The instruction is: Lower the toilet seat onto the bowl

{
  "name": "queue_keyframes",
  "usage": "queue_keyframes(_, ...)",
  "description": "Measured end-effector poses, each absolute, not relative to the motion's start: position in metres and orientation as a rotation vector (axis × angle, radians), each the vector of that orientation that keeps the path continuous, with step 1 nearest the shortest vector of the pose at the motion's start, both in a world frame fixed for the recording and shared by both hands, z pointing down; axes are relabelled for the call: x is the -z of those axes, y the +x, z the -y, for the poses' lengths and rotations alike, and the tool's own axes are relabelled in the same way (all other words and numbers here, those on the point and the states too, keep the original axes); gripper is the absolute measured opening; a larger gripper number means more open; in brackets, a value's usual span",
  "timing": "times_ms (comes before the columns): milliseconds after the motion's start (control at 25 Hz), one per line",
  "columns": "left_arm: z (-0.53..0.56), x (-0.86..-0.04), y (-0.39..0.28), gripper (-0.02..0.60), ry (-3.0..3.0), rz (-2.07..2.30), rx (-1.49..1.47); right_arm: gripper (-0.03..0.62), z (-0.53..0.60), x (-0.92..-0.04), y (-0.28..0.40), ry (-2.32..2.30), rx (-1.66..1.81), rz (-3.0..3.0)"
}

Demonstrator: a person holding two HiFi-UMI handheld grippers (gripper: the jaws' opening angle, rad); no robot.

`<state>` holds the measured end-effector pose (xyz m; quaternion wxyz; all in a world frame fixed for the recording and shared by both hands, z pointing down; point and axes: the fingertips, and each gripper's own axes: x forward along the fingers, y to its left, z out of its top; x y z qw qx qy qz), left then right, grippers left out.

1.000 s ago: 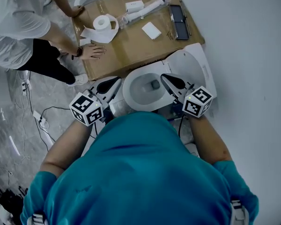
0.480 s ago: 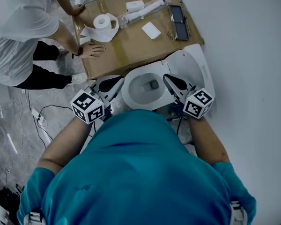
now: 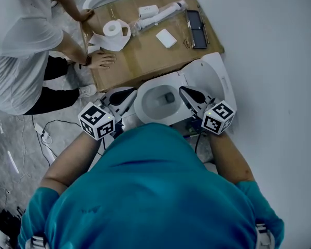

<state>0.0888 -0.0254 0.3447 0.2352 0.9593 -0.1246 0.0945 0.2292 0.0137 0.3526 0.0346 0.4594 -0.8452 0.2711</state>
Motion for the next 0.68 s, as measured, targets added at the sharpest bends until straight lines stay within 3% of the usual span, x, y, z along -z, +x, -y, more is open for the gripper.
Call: queue_keyframes(680,0.0268,-0.3449,0.0903,-0.006,2.634,0.339,-0.259,-0.003,-0.0099,-0.3580,0.2231,1.377,-0.833,2.596)
